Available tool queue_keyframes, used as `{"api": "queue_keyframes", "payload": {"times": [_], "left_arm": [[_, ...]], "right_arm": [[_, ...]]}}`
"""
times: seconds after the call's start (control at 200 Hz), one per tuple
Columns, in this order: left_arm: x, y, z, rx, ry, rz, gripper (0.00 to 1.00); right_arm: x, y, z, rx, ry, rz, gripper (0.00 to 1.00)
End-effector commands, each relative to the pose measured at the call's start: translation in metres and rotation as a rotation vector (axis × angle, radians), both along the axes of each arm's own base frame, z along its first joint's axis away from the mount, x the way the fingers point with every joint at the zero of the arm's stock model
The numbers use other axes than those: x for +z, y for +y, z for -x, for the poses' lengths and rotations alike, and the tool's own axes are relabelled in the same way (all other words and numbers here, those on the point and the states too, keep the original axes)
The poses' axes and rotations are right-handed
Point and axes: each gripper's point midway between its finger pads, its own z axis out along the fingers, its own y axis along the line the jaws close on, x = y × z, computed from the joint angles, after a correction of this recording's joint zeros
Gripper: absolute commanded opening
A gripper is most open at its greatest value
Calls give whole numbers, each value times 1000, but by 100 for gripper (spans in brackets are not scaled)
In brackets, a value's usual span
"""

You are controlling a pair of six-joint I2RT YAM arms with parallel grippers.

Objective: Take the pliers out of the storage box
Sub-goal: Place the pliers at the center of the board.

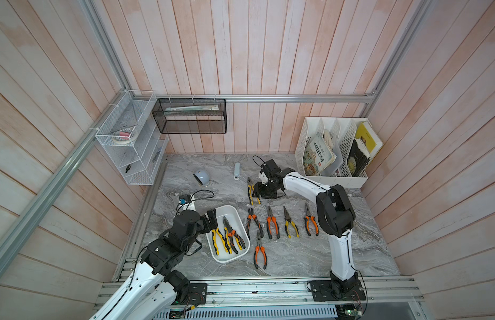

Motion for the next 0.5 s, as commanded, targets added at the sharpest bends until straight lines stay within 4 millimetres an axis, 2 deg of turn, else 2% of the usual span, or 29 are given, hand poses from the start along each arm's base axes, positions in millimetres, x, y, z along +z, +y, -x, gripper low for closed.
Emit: {"api": "queue_keyframes", "payload": {"times": [0.0, 0.11, 0.255, 0.34, 0.495], "left_arm": [[1, -1, 1, -11, -5, -2, 100], [1, -2, 1, -14, -4, 1, 100], [2, -3, 1, -17, -7, 3, 100], [2, -3, 1, -17, -6, 2, 100], [4, -2, 2, -15, -14, 9, 100]], "right_arm": [[27, -13, 18, -55, -40, -15, 57], [33, -16, 54, -60, -36, -25, 55], [28, 0, 104, -4, -20, -22, 54], [23, 10, 121, 23, -14, -8, 54], [9, 14, 137, 19, 6, 11, 52]]}}
